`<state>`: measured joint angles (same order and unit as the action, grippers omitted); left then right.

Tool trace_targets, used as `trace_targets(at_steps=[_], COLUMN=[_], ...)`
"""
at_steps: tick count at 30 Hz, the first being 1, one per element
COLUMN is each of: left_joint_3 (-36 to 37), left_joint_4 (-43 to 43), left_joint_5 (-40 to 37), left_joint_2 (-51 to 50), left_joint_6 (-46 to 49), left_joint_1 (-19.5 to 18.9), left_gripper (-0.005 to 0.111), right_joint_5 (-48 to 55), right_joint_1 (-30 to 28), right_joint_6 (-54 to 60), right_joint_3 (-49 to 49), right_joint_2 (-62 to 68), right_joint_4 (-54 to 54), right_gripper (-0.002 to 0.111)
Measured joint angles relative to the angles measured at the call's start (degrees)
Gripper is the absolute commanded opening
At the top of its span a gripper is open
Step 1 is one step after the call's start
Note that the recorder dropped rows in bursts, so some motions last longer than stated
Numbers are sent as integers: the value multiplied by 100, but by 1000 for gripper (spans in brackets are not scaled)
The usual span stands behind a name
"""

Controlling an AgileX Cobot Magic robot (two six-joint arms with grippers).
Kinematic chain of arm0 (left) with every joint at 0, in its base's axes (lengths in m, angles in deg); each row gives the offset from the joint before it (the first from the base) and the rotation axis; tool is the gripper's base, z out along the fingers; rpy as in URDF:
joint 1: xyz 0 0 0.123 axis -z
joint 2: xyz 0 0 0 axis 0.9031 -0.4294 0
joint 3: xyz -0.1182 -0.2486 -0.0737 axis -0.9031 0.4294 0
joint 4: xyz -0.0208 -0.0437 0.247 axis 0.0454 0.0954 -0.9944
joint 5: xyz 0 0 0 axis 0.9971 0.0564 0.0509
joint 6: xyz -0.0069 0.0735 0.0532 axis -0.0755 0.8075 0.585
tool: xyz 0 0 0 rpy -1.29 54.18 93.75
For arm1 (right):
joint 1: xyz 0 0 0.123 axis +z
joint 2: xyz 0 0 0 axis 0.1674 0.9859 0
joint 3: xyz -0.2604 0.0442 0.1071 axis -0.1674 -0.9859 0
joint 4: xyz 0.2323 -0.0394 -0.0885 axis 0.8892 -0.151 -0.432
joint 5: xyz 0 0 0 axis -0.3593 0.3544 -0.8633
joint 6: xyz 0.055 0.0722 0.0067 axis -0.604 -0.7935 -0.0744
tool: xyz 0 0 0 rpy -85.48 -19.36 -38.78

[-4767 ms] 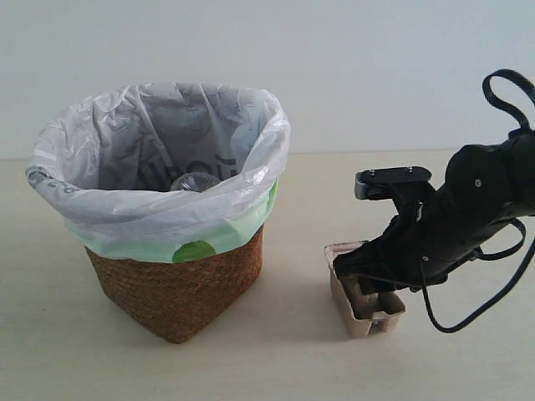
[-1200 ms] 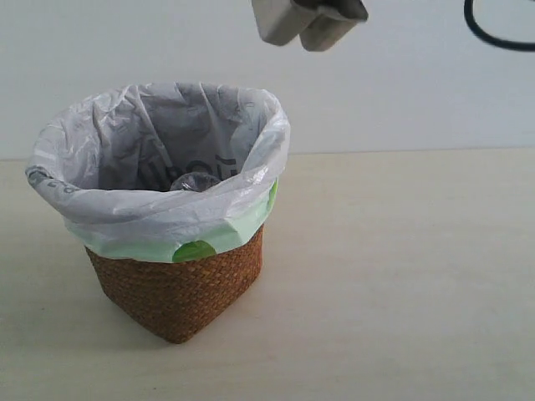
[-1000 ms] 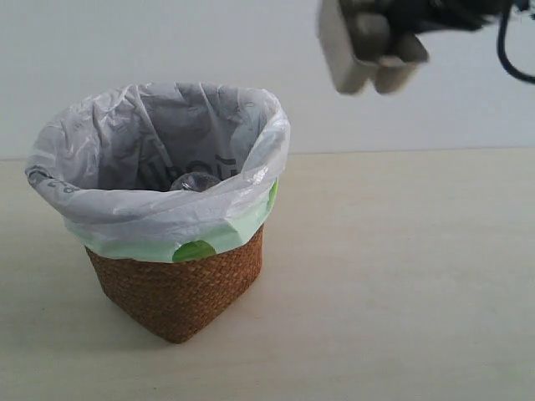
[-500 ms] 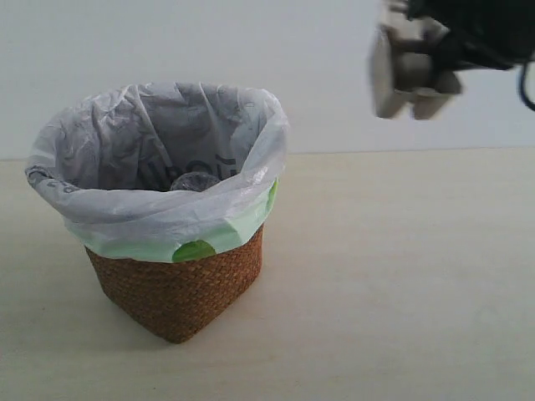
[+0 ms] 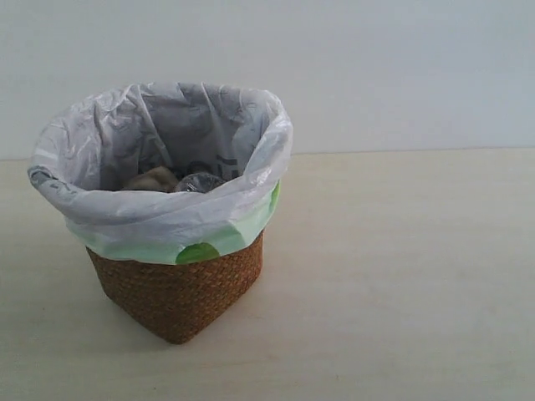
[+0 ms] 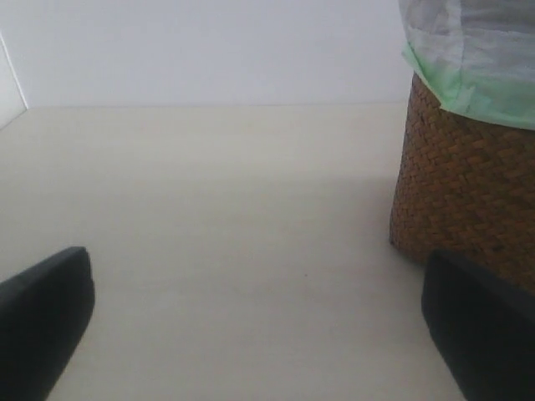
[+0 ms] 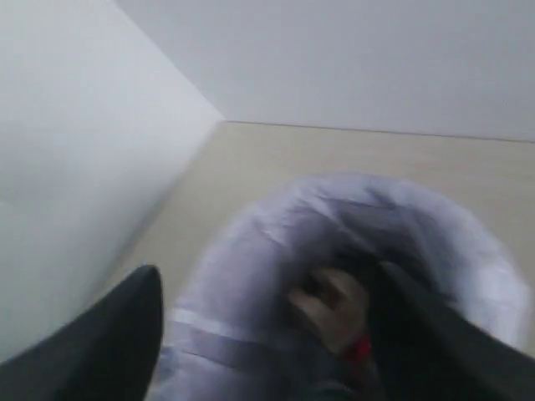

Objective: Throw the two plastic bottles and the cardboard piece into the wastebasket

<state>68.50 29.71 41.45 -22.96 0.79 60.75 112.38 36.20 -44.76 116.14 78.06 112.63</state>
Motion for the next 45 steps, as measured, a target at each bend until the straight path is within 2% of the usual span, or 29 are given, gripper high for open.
trace_targets(at_steps=[3,4,6,10,14,16,17,19,20,21,26,30,36,45], left_joint_3=[0,0,0,0,0,0,0,0,0,0,0,0,0,0], left_joint_4=[0,0,0,0,0,0,0,0,0,0,0,0,0,0], left_joint_5=[0,0,0,0,0,0,0,0,0,0,0,0,0,0], left_joint_2=[0,0,0,0,0,0,0,0,0,0,0,0,0,0], left_joint_6=[0,0,0,0,0,0,0,0,0,0,0,0,0,0], left_joint_1=[0,0,0,0,0,0,0,0,0,0,0,0,0,0], left_gripper=[108,108,108,108,108,108,108,108,108,108,108,108,108,108], right_joint_5=[593,1021,1461,2222,2335,2114,1877,1087,681,260,-1726,-1952,-758,-612], right_joint_1=[-193,-307,-467,-976,-1391,-1426,-1447,-1447,-1447,-1447,-1447,-1447,-1447,-1447], right_joint_6=[-773,-1147,-1458,-1690,-1522,-1480,-1458,-1358,-1250,-1098,132,426,309,262], right_joint_3=[0,0,0,0,-443,-962,-1346,-2450,-3073,-3630,-6173,-6941,-7205,-7205], right_joint_2=[-135,-300,-545,-1059,-1471,-1704,-1858,-2163,-2286,-2413,-3553,-4543,-5826,-6156], right_joint_4=[-1634,-2677,-3555,-4766,-5109,-5082,-4953,-4372,-3988,-3504,-1286,-892,-807,-807], right_gripper=[54,54,54,54,54,50,45,22,6,0,0,0,0,0])
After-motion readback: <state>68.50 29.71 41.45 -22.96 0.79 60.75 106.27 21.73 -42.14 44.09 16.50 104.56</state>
